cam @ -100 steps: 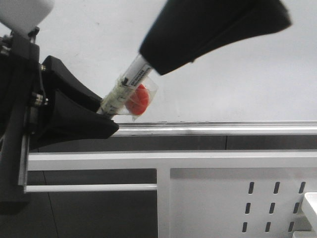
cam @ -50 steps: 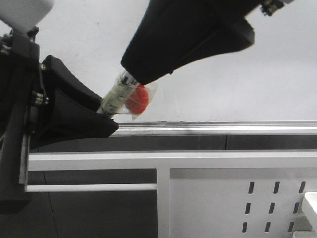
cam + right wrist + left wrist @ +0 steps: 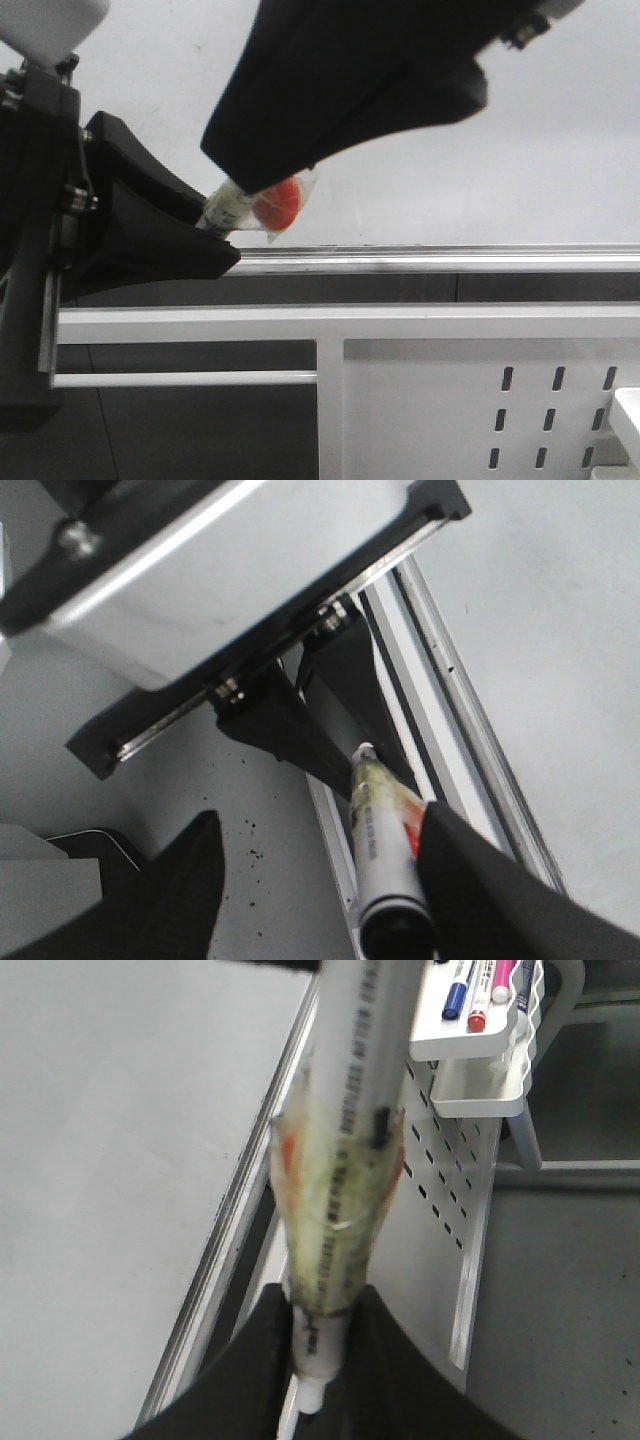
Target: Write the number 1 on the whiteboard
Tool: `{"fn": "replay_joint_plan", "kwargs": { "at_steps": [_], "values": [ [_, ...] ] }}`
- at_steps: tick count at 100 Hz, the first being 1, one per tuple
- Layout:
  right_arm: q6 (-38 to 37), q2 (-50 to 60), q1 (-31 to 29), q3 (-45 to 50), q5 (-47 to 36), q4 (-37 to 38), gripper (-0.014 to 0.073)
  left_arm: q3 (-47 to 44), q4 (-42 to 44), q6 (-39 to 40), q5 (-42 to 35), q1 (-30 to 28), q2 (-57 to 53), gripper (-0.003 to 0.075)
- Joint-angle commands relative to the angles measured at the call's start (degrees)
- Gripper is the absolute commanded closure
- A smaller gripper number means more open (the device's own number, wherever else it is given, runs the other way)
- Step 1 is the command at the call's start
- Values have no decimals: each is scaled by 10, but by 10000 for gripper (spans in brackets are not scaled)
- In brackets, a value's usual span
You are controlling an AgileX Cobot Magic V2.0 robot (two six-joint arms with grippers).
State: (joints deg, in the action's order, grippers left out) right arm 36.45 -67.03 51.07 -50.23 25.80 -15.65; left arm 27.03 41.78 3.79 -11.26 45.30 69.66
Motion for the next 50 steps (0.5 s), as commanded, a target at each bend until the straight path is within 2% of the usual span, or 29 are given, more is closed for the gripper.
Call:
{"fn": "replay_joint_plan", "kwargs": {
  "at_steps": [1, 12, 19, 29, 50],
  "values": [
    [5, 2, 0, -20, -39, -7, 249, 18, -11, 1, -35, 4, -12, 740],
    [5, -6, 0, -20, -45, -8, 349, 18, -11, 1, -36, 4, -12, 740],
    [5, -13, 0, -20, -47, -8, 462, 18, -11, 1, -40, 4, -12, 740],
    [5, -18, 0, -20, -51, -8, 670, 18, -11, 1, -43, 4, -12, 740],
    [5, -19, 0, -20, -59, -8, 666, 18, -12, 1, -43, 4, -13, 732]
  ]
}}
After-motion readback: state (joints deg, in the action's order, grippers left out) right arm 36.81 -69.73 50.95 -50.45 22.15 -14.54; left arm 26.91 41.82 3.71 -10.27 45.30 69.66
